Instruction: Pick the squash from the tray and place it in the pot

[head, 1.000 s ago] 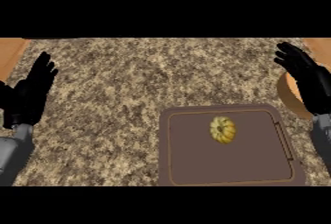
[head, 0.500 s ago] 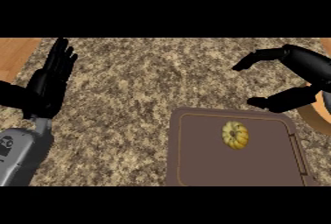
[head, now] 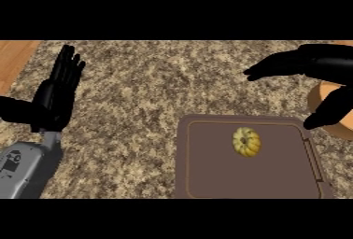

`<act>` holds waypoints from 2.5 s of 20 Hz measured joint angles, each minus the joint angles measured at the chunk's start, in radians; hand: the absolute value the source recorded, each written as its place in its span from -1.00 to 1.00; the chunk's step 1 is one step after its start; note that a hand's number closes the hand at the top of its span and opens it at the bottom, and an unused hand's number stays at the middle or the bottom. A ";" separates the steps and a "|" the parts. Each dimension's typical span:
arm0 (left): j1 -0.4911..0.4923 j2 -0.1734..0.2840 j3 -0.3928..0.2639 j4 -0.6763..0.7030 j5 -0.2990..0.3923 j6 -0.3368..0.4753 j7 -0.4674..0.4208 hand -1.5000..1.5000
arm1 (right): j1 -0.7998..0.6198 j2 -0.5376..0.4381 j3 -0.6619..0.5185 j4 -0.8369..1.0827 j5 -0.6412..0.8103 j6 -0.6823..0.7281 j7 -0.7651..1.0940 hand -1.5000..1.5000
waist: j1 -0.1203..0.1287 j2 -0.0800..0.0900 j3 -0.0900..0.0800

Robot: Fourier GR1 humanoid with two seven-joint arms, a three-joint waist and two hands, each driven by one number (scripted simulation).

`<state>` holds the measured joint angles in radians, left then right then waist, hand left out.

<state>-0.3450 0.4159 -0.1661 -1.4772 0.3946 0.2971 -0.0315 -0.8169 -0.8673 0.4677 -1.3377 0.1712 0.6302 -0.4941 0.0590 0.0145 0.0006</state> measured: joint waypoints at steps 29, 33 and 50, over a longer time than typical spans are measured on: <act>0.071 -0.043 0.087 -0.054 -0.072 -0.034 0.035 0.00 | 0.032 0.193 0.277 -0.031 0.523 0.072 0.122 -1.00 | -0.053 -0.015 -0.001; 0.077 -0.056 0.098 -0.058 -0.088 -0.042 0.035 0.00 | 0.060 0.222 0.264 -0.023 0.566 0.047 0.090 -1.00 | -0.054 -0.014 -0.001; 0.061 -0.121 0.159 -0.013 -0.143 -0.098 0.023 0.00 | 0.174 0.385 0.218 0.118 0.870 -0.049 0.036 -1.00 | -0.055 -0.014 -0.001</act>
<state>-0.2836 0.2953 -0.0071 -1.4904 0.2511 0.1992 -0.0084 -0.6424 -0.4826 0.6860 -1.2199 1.0408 0.5808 -0.4580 0.0041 0.0009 0.0000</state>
